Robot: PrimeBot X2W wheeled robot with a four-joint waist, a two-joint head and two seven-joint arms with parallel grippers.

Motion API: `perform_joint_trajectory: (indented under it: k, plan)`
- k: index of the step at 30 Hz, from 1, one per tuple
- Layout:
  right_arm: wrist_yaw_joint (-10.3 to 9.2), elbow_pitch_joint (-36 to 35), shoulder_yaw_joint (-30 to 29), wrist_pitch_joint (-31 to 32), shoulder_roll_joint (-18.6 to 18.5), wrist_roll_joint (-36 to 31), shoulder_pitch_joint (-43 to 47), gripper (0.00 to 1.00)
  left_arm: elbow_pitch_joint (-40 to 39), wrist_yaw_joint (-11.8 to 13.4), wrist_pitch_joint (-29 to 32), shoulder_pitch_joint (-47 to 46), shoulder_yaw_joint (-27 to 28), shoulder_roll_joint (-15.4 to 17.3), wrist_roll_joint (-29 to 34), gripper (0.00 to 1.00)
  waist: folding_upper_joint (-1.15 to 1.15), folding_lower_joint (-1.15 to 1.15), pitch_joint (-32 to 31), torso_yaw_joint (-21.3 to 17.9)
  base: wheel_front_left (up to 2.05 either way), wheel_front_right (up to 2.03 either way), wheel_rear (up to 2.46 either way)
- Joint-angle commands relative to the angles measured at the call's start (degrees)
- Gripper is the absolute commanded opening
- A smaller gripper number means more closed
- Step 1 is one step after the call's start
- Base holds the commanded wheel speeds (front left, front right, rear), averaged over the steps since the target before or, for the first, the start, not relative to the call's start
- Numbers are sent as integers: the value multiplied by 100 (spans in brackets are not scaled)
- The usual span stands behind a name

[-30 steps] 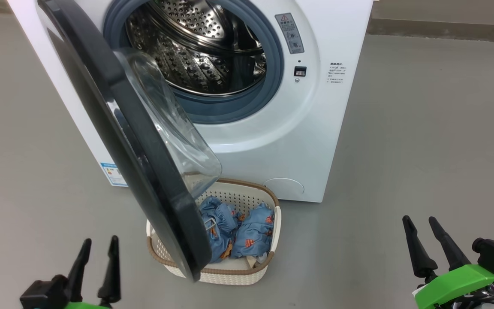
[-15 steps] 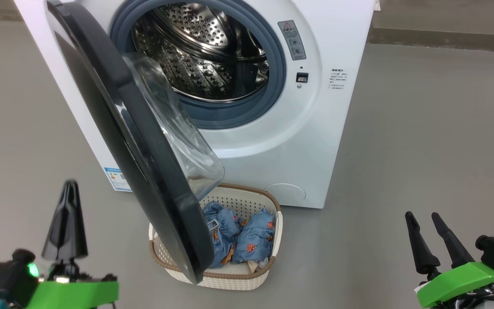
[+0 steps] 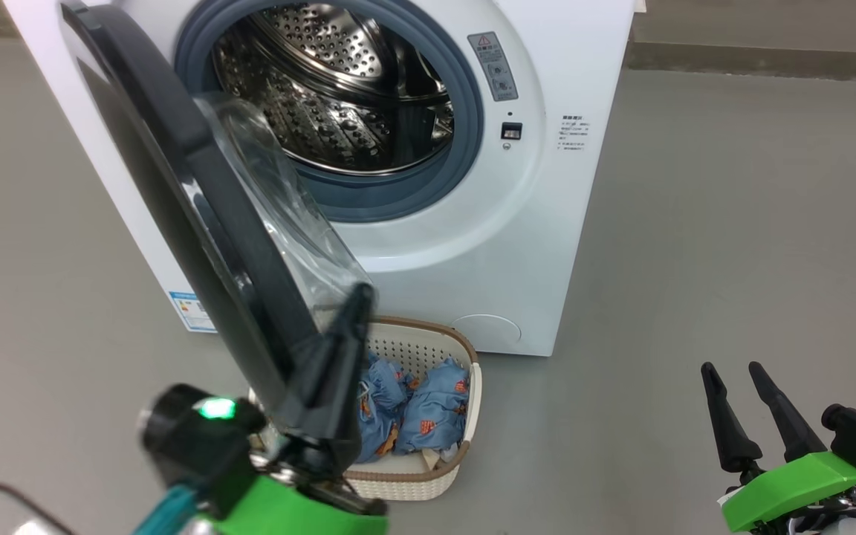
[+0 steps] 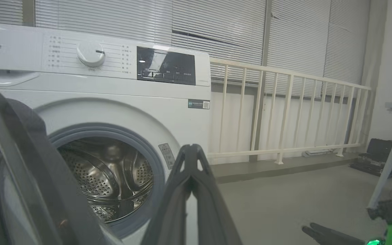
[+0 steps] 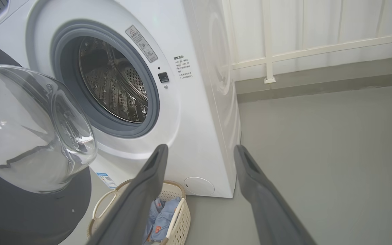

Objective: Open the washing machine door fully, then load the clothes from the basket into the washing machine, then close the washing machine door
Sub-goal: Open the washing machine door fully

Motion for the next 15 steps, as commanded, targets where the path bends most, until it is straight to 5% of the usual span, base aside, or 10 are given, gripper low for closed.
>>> perform_joint_trajectory:
  k: [1,15]
  plan:
    - [32,-162,74,-70,-98,-138,-10,100,-11,20,98,-266,39,-7,-79,0,0,0,16,-21,0,0,0]
    - [32,-226,71,-70,-91,-454,-21,100,1825,398,464,-430,-582,-79,-882,0,0,0,117,-44,0,0,0]
